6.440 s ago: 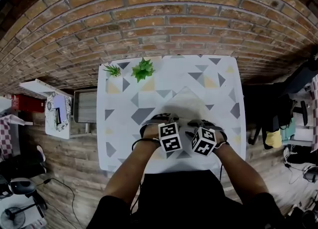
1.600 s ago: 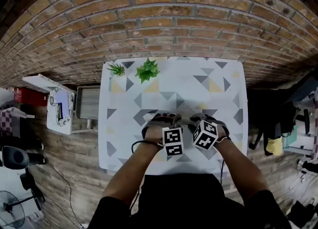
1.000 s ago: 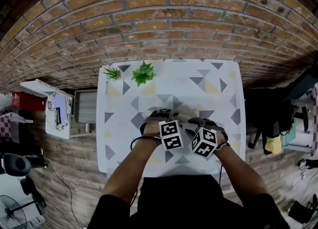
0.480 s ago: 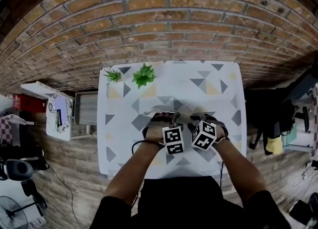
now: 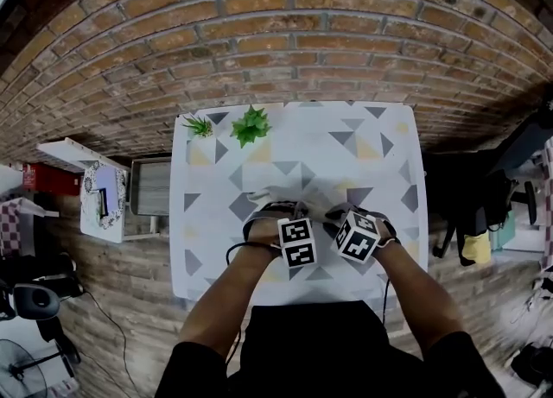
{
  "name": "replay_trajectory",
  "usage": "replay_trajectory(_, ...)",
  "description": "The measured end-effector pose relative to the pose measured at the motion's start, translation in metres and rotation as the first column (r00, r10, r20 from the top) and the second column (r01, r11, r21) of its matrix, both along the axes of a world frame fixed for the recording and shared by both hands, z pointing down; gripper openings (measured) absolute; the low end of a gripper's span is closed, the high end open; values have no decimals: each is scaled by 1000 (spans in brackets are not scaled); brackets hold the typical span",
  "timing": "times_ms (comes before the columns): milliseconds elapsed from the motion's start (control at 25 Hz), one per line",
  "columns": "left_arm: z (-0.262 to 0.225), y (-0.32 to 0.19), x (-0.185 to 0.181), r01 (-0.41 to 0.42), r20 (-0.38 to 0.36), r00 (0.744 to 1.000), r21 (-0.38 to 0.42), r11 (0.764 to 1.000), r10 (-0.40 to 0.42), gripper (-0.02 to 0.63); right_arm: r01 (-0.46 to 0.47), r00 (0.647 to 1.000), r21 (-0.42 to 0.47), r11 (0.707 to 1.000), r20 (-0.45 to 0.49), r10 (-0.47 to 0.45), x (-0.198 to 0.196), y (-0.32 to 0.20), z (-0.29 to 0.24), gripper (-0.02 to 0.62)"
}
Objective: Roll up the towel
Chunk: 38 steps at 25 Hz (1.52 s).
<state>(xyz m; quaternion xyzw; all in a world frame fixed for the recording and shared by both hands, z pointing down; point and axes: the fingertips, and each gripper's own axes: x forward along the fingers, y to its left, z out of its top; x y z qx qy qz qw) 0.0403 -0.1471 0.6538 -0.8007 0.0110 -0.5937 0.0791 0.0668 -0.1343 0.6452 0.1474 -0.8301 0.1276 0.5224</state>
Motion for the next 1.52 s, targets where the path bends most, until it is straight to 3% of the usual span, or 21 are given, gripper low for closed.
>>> replay_trajectory(160, -2, 29, -6, 8, -6, 1000, -84, 996, -9, 112, 47, 999, -41, 998, 18, -46, -4, 26, 0, 92)
replay_trajectory(440, 0, 29, -6, 66, -23, 997, -126, 990, -69, 112, 36, 998, 126, 991, -51, -30, -7, 22, -18, 152)
replay_trajectory(640, -5, 24, -5, 109, -50, 991, -196, 974, -121, 112, 15, 998, 109, 994, -61, -8, -13, 36, -13, 196)
replay_trajectory(720, -11, 19, -5, 106, -64, 991, -159, 981, -118, 114, -3, 997, 106, 994, -77, 11, -9, 33, -4, 209)
replay_trajectory(880, -17, 11, -6, 53, -53, 997, -12, 999, -53, 140, -26, 996, 103, 994, -87, 35, -6, 19, 3, 209)
replay_trajectory(1160, -25, 10, 2, -36, -46, 998, 114, 993, 42, 169, -51, 995, 78, 996, -82, 57, -1, 0, 9, 207)
replay_trajectory(1280, -18, 10, 5, -55, -24, 998, 129, 990, 59, 173, -80, 994, 73, 994, -69, 85, 2, -7, 9, 207)
replay_trajectory(1520, -2, -6, 3, 3, -6, 1000, 68, 998, -3, 167, -102, 993, 129, 986, -41, 108, 7, -2, -12, 218)
